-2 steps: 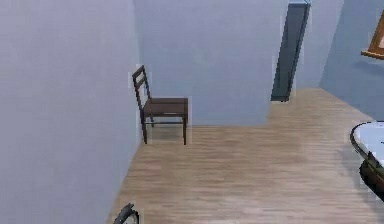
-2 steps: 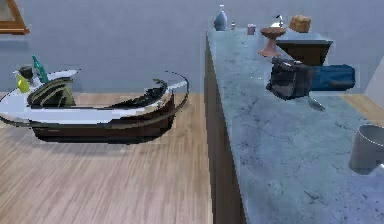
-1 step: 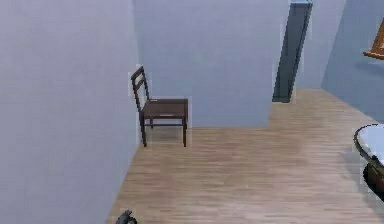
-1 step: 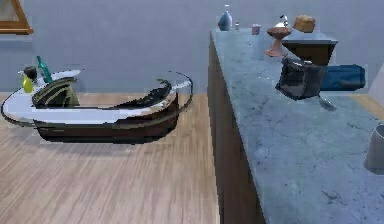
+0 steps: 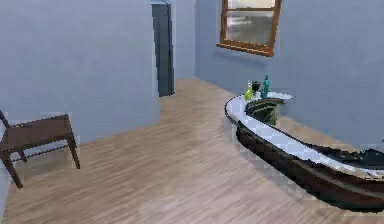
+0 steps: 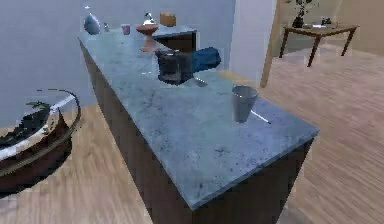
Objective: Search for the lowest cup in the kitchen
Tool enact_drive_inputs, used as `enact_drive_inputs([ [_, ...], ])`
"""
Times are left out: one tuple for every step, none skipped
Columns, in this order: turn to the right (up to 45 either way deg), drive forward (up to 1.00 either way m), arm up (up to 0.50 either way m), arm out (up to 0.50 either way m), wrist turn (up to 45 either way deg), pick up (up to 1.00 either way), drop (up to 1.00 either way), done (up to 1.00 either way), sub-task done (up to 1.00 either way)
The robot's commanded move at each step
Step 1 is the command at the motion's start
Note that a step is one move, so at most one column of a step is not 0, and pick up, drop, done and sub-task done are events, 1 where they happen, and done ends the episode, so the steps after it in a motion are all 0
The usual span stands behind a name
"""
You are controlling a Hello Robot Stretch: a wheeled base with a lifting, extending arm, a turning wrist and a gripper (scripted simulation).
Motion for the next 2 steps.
enact_drive_inputs([
  [0.0,1.0,0.0,0.0,0.0,0.0,0.0,0.0,0.0],
  [0.0,0.9,0.0,0.0,0.0,0.0,0.0,0.0,0.0],
])
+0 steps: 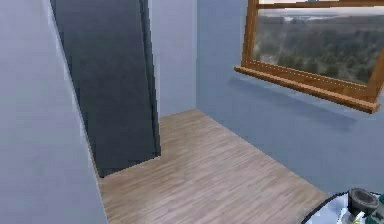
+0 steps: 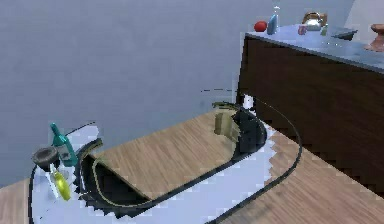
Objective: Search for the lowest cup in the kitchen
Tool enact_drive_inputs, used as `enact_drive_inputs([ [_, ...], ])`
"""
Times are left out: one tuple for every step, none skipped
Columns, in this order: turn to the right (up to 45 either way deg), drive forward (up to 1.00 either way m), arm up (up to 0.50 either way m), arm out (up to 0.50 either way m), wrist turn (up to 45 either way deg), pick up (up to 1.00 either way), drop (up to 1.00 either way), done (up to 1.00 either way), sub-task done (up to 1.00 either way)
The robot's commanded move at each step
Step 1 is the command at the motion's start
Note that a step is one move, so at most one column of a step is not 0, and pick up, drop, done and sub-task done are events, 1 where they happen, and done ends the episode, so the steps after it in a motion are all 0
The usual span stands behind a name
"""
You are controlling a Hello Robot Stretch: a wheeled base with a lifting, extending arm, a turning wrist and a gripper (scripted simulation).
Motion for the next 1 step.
enact_drive_inputs([
  [6.0,0.0,0.0,0.0,0.0,0.0,0.0,0.0,0.0],
])
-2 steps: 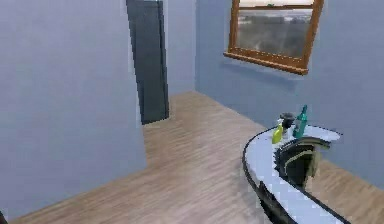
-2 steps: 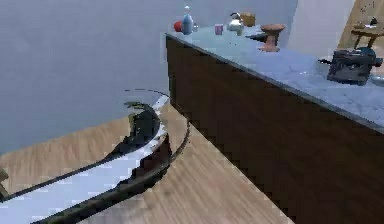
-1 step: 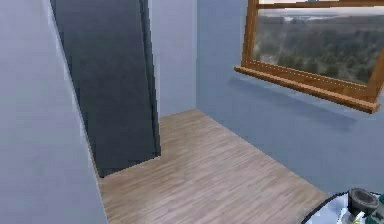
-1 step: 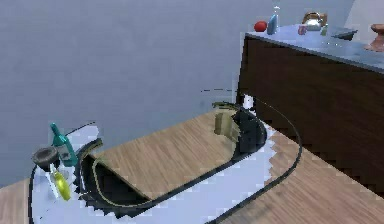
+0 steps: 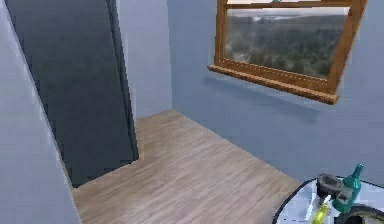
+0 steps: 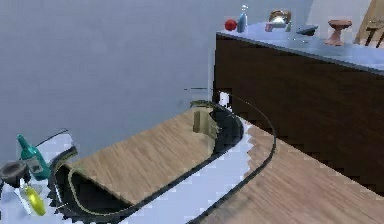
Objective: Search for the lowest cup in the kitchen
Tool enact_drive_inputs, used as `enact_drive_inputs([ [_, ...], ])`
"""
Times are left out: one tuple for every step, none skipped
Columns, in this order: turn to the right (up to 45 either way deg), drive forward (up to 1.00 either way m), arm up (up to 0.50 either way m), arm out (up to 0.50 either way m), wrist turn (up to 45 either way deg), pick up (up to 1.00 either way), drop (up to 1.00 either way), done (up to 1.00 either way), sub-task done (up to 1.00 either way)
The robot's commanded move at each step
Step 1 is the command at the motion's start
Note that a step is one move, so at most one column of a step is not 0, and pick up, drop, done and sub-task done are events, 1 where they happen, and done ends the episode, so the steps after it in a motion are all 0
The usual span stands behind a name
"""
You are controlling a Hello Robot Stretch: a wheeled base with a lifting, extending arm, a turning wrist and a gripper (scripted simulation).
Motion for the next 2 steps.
enact_drive_inputs([
  [0.0,0.25,0.0,0.0,0.0,0.0,0.0,0.0,0.0],
  [45.0,0.0,0.0,0.0,0.0,0.0,0.0,0.0,0.0],
])
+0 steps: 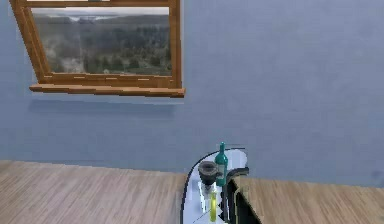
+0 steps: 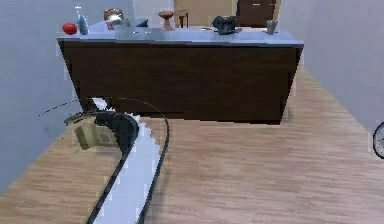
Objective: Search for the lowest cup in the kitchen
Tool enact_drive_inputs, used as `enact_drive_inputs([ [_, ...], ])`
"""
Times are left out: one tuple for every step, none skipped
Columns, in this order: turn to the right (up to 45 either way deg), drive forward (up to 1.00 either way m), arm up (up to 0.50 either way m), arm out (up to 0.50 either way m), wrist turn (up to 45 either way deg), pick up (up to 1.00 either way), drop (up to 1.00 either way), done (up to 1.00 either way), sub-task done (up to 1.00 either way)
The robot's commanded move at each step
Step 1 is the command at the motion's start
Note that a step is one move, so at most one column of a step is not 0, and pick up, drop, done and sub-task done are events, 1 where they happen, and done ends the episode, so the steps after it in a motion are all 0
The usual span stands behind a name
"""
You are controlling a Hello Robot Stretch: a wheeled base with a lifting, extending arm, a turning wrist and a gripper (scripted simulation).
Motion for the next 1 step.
enact_drive_inputs([
  [0.0,0.0,0.0,0.0,0.0,0.0,0.0,1.0,0.0],
])
